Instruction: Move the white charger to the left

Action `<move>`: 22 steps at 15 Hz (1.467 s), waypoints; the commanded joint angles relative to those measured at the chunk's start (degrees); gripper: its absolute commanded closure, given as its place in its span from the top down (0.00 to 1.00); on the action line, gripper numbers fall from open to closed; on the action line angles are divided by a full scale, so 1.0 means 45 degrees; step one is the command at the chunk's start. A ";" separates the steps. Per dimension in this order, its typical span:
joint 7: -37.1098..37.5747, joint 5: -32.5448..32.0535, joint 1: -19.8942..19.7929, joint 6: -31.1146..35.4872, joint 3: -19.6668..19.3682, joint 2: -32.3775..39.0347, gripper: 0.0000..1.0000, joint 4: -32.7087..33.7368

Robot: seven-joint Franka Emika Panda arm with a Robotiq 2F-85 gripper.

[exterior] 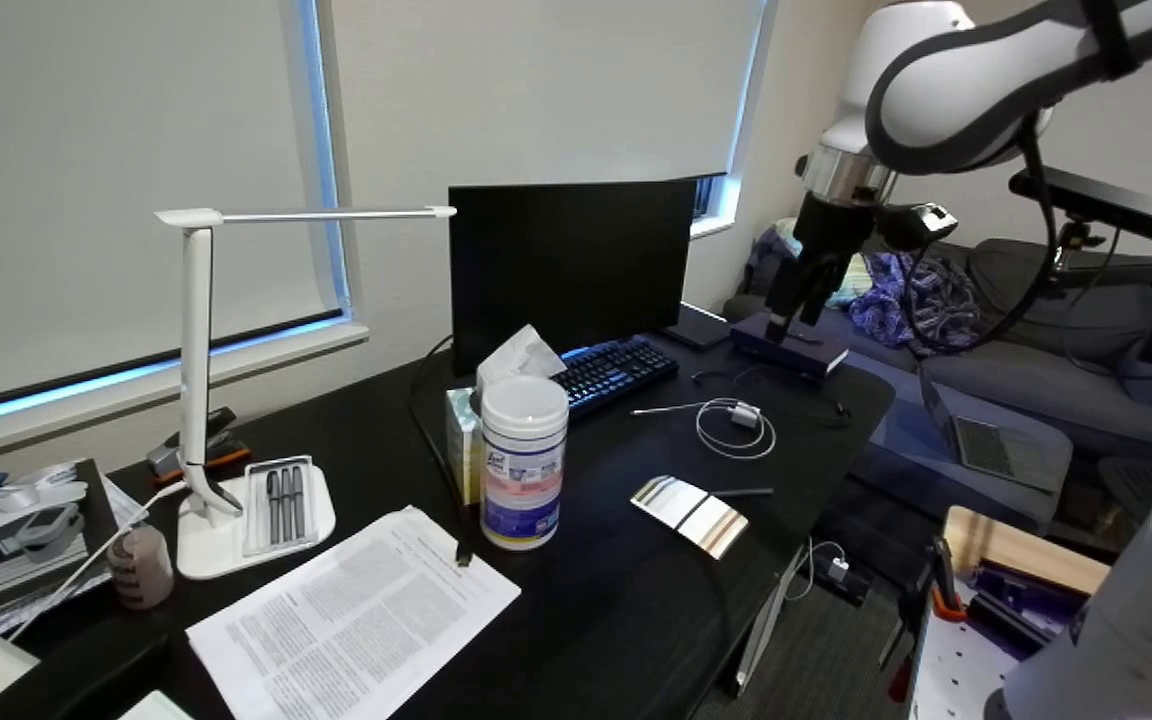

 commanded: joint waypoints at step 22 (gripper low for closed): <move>-0.1058 0.2892 -0.1579 0.1848 -0.1060 0.8305 1.00 0.4518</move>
